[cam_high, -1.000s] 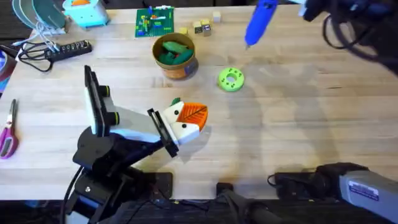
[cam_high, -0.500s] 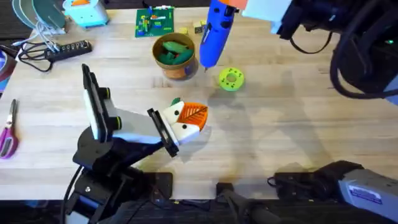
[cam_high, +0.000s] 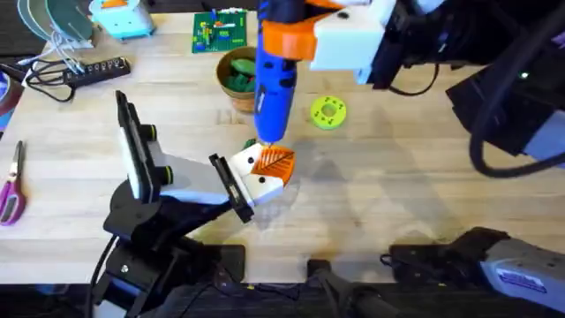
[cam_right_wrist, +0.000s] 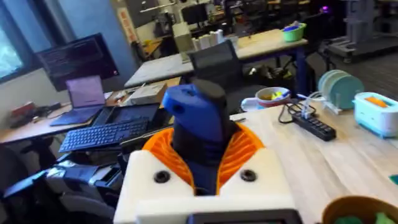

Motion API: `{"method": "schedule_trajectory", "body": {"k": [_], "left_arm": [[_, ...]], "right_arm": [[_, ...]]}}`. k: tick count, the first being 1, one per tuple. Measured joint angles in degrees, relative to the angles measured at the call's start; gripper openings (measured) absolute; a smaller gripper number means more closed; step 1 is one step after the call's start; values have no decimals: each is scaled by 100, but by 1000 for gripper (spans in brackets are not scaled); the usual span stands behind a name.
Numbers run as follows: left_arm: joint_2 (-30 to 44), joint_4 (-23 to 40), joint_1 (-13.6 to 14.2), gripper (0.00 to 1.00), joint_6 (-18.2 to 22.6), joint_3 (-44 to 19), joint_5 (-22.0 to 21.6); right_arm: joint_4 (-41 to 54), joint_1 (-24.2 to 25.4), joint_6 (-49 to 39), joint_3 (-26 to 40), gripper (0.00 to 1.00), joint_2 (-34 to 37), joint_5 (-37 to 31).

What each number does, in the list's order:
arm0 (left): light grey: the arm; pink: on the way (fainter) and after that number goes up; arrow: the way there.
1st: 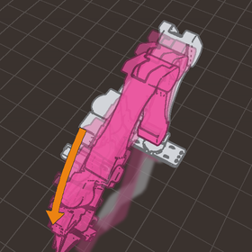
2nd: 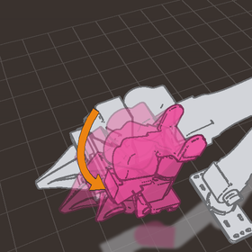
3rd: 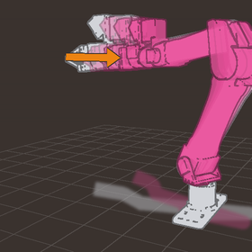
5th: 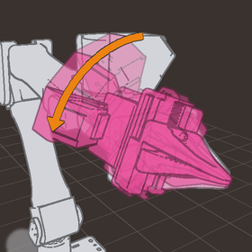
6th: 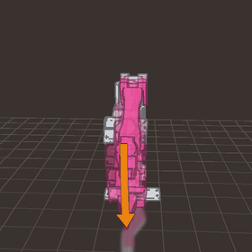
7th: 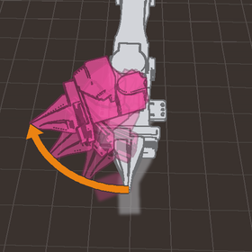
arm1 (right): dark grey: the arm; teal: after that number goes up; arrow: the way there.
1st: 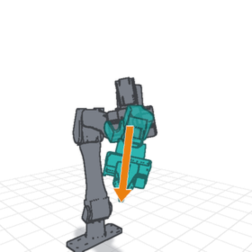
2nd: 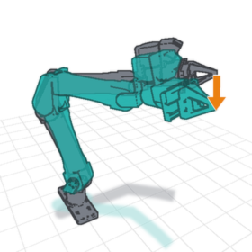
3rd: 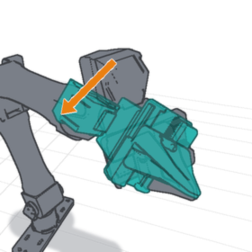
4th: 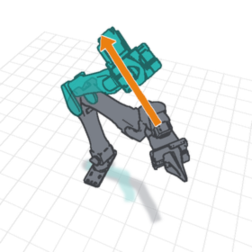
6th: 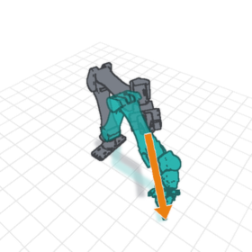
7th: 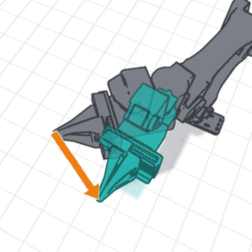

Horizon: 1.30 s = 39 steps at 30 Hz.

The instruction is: Pick up the gripper from the table and insert it into the empty holder that is missing its gripper. Then pick up a screw, insert it into the mounting hole, and use the screwdriver to tighten it. Finally, clean up the table by picking up the vegetable and placing it into the bucket.

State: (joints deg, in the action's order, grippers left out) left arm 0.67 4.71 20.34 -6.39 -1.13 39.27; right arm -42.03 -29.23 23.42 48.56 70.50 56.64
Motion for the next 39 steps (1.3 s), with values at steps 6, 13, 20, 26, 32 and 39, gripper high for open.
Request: {"method": "schedule_trajectory", "body": {"k": [6,13,20,26,32,39], "left_arm": [[0,0,0,12,0,0,0],[0,0,0,12,0,0,0],[0,0,0,12,0,0,0],[1,0,0,12,0,0,0],[1,0,0,12,0,0,0],[1,0,0,12,-1,0,0]], "right_arm": [[1,-400,-590,0,121,0,0],[1,-749,-1070,0,118,0,-45],[1,-772,-1261,1,115,0,-196],[1,-781,-1305,1,113,0,-245],[1,-867,-1322,1,110,0,-260],[1,-874,-1320,0,109,1,-262]]}}
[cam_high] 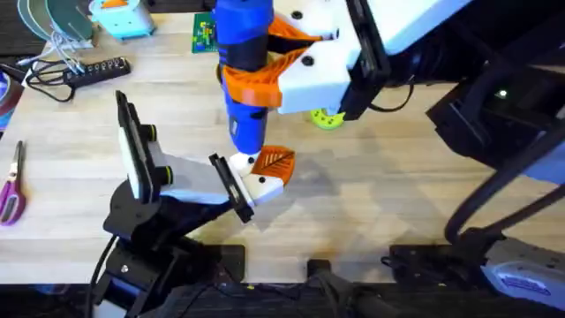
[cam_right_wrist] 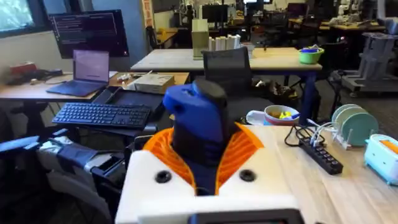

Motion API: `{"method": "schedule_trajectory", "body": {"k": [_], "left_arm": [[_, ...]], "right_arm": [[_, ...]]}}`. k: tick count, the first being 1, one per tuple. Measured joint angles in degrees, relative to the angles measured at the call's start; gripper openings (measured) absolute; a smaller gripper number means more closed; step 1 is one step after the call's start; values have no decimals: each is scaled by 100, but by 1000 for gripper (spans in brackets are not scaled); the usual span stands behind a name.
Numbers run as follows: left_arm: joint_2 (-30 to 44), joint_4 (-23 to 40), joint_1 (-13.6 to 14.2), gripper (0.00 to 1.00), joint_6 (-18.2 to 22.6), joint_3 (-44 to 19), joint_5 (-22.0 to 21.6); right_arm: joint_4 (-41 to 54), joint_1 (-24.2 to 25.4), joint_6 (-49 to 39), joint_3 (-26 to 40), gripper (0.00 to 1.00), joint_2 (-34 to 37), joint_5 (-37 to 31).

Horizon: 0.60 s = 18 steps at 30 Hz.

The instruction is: Pick up the gripper from the table and insert it into the empty holder that is missing its gripper. Then pick up a screw, insert it into the mounting hole, and use the screwdriver to tighten it. Finally, clean up the table by picking up the vegetable and placing it into the bucket.

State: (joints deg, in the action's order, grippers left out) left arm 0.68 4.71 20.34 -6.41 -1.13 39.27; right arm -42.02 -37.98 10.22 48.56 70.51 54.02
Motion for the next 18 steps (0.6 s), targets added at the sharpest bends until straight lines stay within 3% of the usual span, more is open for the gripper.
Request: {"method": "schedule_trajectory", "body": {"k": [18], "left_arm": [[1,7,0,12,-1,0,0]], "right_arm": [[218,-15,96,2,102,172,-76]]}}
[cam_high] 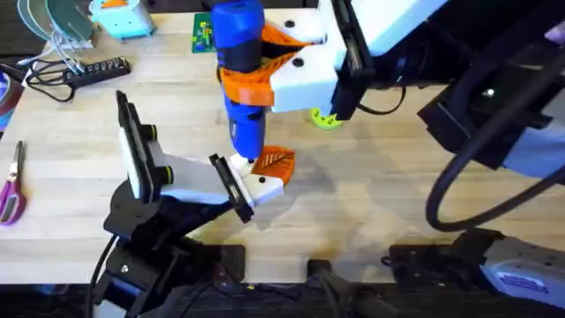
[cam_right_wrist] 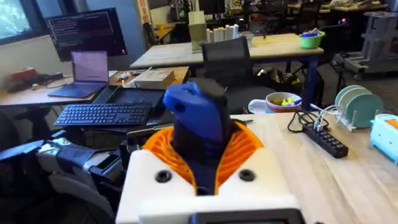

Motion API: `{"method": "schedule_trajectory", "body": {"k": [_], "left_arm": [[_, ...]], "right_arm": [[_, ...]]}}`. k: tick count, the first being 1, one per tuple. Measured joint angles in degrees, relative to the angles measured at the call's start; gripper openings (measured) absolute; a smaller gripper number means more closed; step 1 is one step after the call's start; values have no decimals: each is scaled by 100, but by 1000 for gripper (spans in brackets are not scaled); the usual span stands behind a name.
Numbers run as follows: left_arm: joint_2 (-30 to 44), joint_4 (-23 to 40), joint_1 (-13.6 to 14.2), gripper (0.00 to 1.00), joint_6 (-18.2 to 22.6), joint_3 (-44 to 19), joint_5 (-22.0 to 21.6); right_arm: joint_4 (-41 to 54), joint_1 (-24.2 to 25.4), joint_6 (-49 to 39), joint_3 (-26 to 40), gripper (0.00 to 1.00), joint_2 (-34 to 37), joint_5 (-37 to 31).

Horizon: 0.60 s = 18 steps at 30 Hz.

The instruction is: Pick up the gripper from the table and insert it into the empty holder that is missing its gripper. Then pick up a screw, insert it into the mounting hole, and use the screwdriver to tighten it. Finally, clean up the table by picking up the vegetable and placing it into the bucket.

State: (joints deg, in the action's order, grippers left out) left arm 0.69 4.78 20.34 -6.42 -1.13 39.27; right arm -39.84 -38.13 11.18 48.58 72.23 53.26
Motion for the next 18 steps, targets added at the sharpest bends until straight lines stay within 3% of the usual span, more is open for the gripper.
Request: {"method": "schedule_trajectory", "body": {"k": [13,18], "left_arm": [[0,-2,0,12,0,0,2],[-7,-7,0,12,4,0,0]], "right_arm": [[-48,0,42,0,99,0,-1],[-926,40,151,-33,99,17,39]]}}
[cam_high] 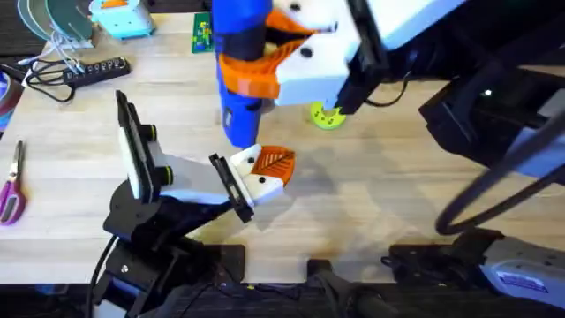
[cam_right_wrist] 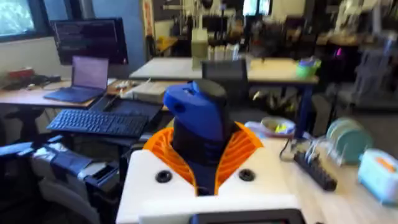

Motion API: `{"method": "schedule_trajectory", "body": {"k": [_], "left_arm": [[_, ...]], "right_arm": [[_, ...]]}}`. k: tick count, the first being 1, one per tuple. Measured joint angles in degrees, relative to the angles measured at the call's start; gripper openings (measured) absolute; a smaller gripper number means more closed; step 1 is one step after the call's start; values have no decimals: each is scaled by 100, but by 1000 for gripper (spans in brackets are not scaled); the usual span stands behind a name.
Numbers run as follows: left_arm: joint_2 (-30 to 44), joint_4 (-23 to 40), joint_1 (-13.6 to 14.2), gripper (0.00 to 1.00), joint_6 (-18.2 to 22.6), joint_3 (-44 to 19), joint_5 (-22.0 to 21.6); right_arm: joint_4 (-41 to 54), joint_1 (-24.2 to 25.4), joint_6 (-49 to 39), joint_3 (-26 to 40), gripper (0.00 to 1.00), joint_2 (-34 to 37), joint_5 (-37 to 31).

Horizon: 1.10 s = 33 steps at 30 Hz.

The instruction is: Pick up the gripper from the table and insert it into the empty holder that is missing its gripper. Then pick up a screw, insert it into the mounting hole, and use the screwdriver to tighten it. Finally, clean up the table by picking up the vegetable and placing it into the bucket.

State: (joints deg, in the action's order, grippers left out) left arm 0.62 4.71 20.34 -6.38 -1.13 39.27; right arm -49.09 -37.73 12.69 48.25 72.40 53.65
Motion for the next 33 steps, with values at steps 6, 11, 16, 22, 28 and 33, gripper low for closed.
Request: {"method": "schedule_trajectory", "body": {"k": [6,11,16,22,28,33], "left_arm": [[0,0,0,12,-2,0,2],[0,0,0,12,0,0,2],[0,0,0,12,-2,0,2],[1,0,0,12,-1,0,2],[2,0,0,12,-2,0,2],[0,0,0,12,-2,0,0]], "right_arm": [[-360,163,118,0,98,-13,-72],[434,620,-647,1,95,-20,-313],[2802,1508,-2269,-2,94,9,-1630],[4377,2377,-4415,-2,94,450,-4388],[4516,2794,-6260,-2,92,1240,-6317],[4501,2697,-7124,-2,91,1898,-6509]]}}
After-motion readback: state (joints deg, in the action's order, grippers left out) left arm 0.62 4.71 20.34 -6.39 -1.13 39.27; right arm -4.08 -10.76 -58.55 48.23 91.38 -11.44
